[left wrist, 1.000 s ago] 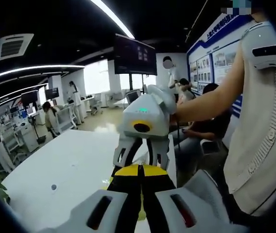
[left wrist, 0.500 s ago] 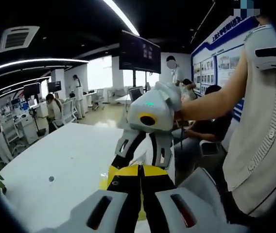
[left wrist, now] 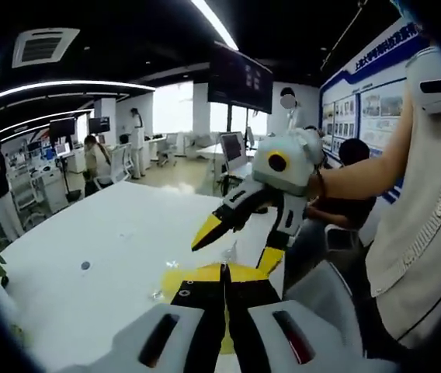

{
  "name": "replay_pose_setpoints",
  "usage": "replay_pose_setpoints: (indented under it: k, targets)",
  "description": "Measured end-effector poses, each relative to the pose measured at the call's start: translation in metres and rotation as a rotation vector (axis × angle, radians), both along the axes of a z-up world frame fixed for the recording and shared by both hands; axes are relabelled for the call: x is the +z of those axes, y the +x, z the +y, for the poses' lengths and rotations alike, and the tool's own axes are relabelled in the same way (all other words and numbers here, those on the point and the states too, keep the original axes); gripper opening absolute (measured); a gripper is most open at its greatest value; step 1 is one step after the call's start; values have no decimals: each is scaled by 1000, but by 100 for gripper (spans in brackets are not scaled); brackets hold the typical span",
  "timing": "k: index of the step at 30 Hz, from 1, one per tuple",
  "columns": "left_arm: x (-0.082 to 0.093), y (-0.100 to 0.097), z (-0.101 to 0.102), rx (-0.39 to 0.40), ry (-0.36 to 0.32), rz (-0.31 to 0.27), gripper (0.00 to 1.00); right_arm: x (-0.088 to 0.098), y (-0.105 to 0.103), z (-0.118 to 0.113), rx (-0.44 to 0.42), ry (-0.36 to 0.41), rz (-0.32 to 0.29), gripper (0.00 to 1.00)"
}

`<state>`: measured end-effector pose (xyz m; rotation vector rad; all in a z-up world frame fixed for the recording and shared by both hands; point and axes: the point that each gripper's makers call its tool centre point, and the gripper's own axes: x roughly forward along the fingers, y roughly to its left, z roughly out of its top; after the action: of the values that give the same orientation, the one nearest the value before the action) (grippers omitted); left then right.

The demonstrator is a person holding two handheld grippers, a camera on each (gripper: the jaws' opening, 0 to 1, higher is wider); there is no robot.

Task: Compare the silicone blocks by pressing each to a similar depth, holding the contact briefly, and releasing to observe deformation and rebound differences across the visible hardness samples.

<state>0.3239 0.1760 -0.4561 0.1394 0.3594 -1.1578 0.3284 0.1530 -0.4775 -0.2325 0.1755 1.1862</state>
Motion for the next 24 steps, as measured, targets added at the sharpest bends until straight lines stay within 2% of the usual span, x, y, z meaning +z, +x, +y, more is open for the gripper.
replay_pose_setpoints:
  k: [3,6,9,12,18,20,24]
  targets:
    - [-10,5,5,15,-3,22,0,9,-4,-16,-94,106,29,43]
    - [-19,11,11,35,-1,47,0,12,-10,-31,-163,140,51,43]
    - [-26,21,16,59,-5,64,0,21,-22,-41,-214,175,38,44]
    - [-34,32,21,88,-14,90,0,32,-31,-50,-278,259,54,46]
    - [-57,53,26,116,-11,123,0,22,-33,-68,-394,256,78,50]
    - [-67,60,28,131,-7,145,0,20,-30,-75,-451,286,95,52]
    - [-88,71,32,145,-7,181,0,12,-31,-82,-499,304,124,50]
